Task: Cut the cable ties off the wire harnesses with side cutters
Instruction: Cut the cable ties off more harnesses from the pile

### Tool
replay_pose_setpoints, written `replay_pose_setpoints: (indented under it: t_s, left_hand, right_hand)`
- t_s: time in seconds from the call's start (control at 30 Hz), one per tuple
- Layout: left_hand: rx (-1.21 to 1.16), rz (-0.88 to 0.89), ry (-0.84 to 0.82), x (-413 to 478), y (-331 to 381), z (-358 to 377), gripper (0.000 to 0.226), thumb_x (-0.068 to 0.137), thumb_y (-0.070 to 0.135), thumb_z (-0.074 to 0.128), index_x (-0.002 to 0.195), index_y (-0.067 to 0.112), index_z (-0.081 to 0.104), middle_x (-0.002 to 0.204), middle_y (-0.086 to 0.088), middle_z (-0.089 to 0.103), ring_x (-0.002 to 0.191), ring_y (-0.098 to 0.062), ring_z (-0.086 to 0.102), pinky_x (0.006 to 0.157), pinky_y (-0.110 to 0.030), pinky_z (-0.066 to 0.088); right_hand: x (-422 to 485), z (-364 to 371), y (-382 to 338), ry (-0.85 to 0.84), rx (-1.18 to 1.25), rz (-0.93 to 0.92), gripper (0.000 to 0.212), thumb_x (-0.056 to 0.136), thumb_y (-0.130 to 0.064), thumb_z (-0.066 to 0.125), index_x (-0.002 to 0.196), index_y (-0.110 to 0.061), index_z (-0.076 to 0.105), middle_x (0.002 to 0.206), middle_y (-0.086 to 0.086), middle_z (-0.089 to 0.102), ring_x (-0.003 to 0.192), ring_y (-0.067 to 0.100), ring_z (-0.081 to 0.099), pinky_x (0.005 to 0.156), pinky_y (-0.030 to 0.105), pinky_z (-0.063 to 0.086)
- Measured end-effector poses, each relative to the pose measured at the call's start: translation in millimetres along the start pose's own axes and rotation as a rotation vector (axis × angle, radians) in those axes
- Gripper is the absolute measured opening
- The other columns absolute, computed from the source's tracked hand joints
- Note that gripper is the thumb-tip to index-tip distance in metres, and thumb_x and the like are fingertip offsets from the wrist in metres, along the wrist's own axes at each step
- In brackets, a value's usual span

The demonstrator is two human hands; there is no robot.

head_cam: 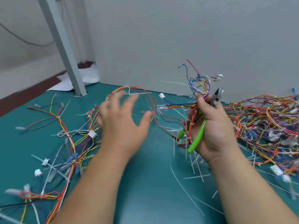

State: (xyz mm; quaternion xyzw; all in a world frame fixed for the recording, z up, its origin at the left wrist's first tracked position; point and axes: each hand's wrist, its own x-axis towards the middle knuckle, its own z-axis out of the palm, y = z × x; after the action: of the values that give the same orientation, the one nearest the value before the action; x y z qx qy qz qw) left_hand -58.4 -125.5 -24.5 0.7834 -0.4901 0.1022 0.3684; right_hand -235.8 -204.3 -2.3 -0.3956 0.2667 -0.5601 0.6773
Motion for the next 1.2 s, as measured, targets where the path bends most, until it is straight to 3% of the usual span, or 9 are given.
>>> replay_pose_setpoints:
  t_s: [0.1, 0.2, 0.37, 0.47, 0.57, 0.73, 0.87, 1.03, 1.2]
  left_hand:
    - [0.012, 0.156, -0.444, -8, -3, 9, 0.053, 0.086, 0.076, 0.045, 0.132, 0.052, 0.056, 0.146, 0.018, 0.044, 0.138, -0.015, 0.035, 0.107, -0.047, 0.031]
    - [0.091, 0.013, -0.611, -8, -17, 16, 0.042, 0.095, 0.062, 0.046, 0.133, 0.046, 0.056, 0.146, 0.016, 0.048, 0.141, -0.014, 0.039, 0.109, -0.048, 0.033]
    - [0.212, -0.337, -0.264, 6, -27, 0, 0.036, 0.087, 0.046, 0.046, 0.114, 0.038, 0.068, 0.118, 0.008, 0.070, 0.115, -0.024, 0.062, 0.096, -0.043, 0.035]
    - [-0.074, -0.196, 0.079, 4, -13, -8, 0.025, 0.081, 0.040, 0.044, 0.077, 0.027, 0.065, 0.071, 0.010, 0.066, 0.074, -0.020, 0.061, 0.076, -0.038, 0.047]
    - [-0.521, -0.025, 0.271, 0, 7, -10, 0.020, 0.083, 0.026, 0.050, 0.072, 0.020, 0.065, 0.056, 0.008, 0.054, 0.054, -0.012, 0.048, 0.054, -0.031, 0.039]
    - [-1.032, -0.124, -0.130, -10, 35, -5, 0.044, 0.088, 0.058, 0.063, 0.094, 0.015, 0.074, 0.074, 0.013, 0.065, 0.068, 0.003, 0.054, 0.066, -0.010, 0.044]
    - [-1.269, -0.303, -0.267, -9, 39, 0, 0.041, 0.076, 0.039, 0.074, 0.103, 0.009, 0.069, 0.077, 0.008, 0.073, 0.068, -0.002, 0.063, 0.064, -0.012, 0.049]
    - [-1.410, -0.421, -0.401, -8, 34, 3, 0.012, 0.081, 0.023, 0.079, 0.090, 0.027, 0.072, 0.090, -0.001, 0.075, 0.075, -0.013, 0.064, 0.064, -0.027, 0.042]
    - [-1.420, -0.573, -0.350, -4, 32, 9, 0.011, 0.099, 0.014, 0.058, 0.091, 0.022, 0.061, 0.076, 0.005, 0.071, 0.071, -0.015, 0.073, 0.063, -0.028, 0.047]
  right_hand:
    - [-1, 1, 0, -0.034, -0.009, -0.012, 0.016, 0.102, -0.016, 0.058, 0.092, -0.028, 0.061, 0.073, -0.010, 0.058, 0.060, 0.008, 0.051, 0.055, 0.027, 0.040]
    - [-3, -1, 2, -0.086, -0.049, -0.007, 0.018, 0.101, -0.011, 0.057, 0.096, -0.028, 0.062, 0.079, -0.006, 0.057, 0.064, 0.010, 0.050, 0.060, 0.030, 0.039]
    - [-8, -2, 7, -0.156, -0.128, -0.041, 0.014, 0.094, -0.010, 0.064, 0.099, -0.024, 0.063, 0.088, -0.003, 0.059, 0.075, 0.009, 0.054, 0.072, 0.028, 0.041]
    - [-9, -4, 13, -0.123, -0.178, -0.096, 0.016, 0.094, -0.009, 0.066, 0.095, -0.025, 0.064, 0.079, -0.011, 0.062, 0.073, 0.006, 0.056, 0.074, 0.025, 0.043]
    - [-11, -5, 15, -0.168, -0.331, -0.199, 0.011, 0.087, -0.017, 0.067, 0.095, -0.023, 0.064, 0.078, -0.017, 0.063, 0.074, 0.001, 0.056, 0.074, 0.017, 0.046]
    - [-28, -1, 28, -0.385, -0.658, -0.342, 0.007, 0.091, -0.016, 0.065, 0.095, -0.019, 0.061, 0.079, -0.015, 0.058, 0.074, 0.003, 0.052, 0.073, 0.017, 0.045]
    - [-35, 2, 33, -0.447, -0.851, -0.320, 0.015, 0.091, -0.018, 0.067, 0.100, -0.029, 0.063, 0.083, -0.022, 0.062, 0.078, -0.001, 0.055, 0.076, 0.015, 0.044]
    - [-35, 5, 28, -0.447, -0.981, -0.326, 0.022, 0.091, -0.012, 0.072, 0.107, -0.027, 0.068, 0.094, -0.017, 0.070, 0.088, 0.005, 0.063, 0.082, 0.020, 0.049]
    - [-44, -9, 13, -0.222, -0.974, -0.332, 0.011, 0.089, -0.020, 0.071, 0.092, -0.029, 0.069, 0.089, -0.010, 0.067, 0.087, 0.003, 0.063, 0.078, 0.014, 0.046]
